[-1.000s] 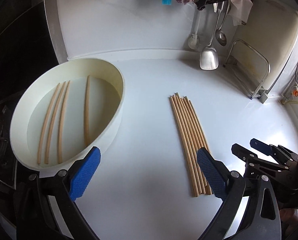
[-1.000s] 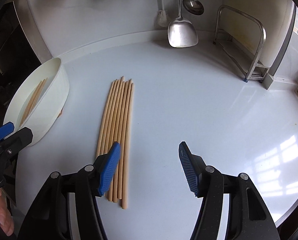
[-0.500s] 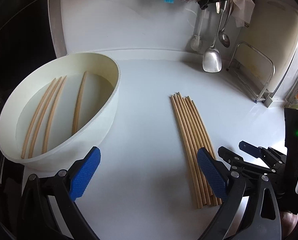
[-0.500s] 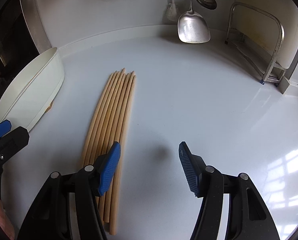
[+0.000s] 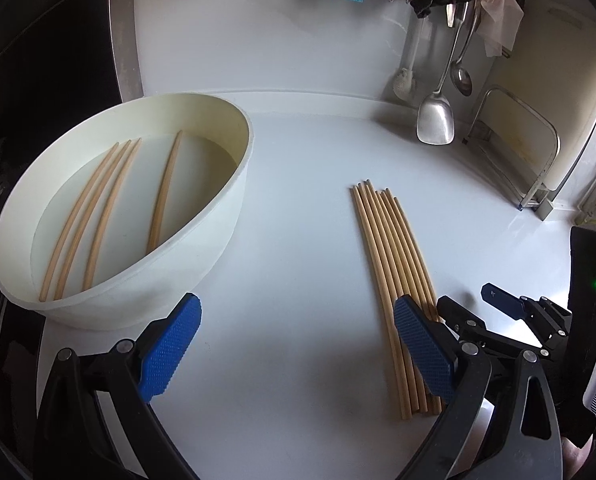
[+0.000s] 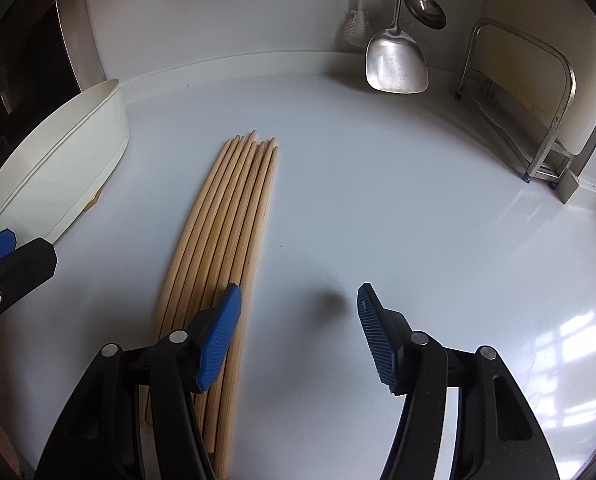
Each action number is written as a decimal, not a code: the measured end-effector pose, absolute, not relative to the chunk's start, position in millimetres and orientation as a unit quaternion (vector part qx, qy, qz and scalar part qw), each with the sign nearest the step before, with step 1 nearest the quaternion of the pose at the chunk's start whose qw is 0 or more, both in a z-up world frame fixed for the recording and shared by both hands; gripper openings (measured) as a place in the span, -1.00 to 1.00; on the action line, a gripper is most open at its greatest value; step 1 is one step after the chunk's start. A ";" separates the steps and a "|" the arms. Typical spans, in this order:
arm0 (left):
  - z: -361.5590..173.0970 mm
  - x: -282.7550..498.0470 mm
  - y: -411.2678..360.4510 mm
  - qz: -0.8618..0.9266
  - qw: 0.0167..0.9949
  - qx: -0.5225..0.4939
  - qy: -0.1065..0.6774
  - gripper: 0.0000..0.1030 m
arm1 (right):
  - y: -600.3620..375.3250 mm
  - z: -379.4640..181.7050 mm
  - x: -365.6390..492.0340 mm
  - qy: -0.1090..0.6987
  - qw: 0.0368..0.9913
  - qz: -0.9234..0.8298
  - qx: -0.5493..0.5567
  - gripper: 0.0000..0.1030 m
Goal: Organize utensils
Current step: 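Position both open grippers over the chopstick row, nudging one chopstick apart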
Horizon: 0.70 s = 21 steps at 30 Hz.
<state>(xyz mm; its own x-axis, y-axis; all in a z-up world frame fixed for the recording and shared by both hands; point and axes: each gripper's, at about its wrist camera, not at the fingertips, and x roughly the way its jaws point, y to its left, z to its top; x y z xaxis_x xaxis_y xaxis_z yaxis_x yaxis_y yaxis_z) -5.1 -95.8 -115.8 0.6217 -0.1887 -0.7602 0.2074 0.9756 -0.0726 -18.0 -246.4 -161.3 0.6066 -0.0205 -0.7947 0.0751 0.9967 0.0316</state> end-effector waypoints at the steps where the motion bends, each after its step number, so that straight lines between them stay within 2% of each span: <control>1: -116.1 -5.0 -96.6 -0.111 0.900 0.011 0.421 0.85 | -246.0 -161.1 -17.7 0.442 0.896 -0.028 0.027 0.13; 21: -118.8 -1.5 -108.1 -0.120 0.895 0.009 0.429 0.85 | -250.1 -164.9 -20.1 0.444 0.896 -0.028 -0.003 0.13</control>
<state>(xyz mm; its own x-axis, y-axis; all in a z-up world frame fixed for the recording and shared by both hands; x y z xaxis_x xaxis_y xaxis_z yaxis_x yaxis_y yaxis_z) -1.5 -108.1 -118.8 0.6033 -0.2067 -0.7702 0.2227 0.9711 -0.0861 -20.1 -250.1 -164.9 0.6044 -0.0530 -0.7949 0.0473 0.9984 -0.0305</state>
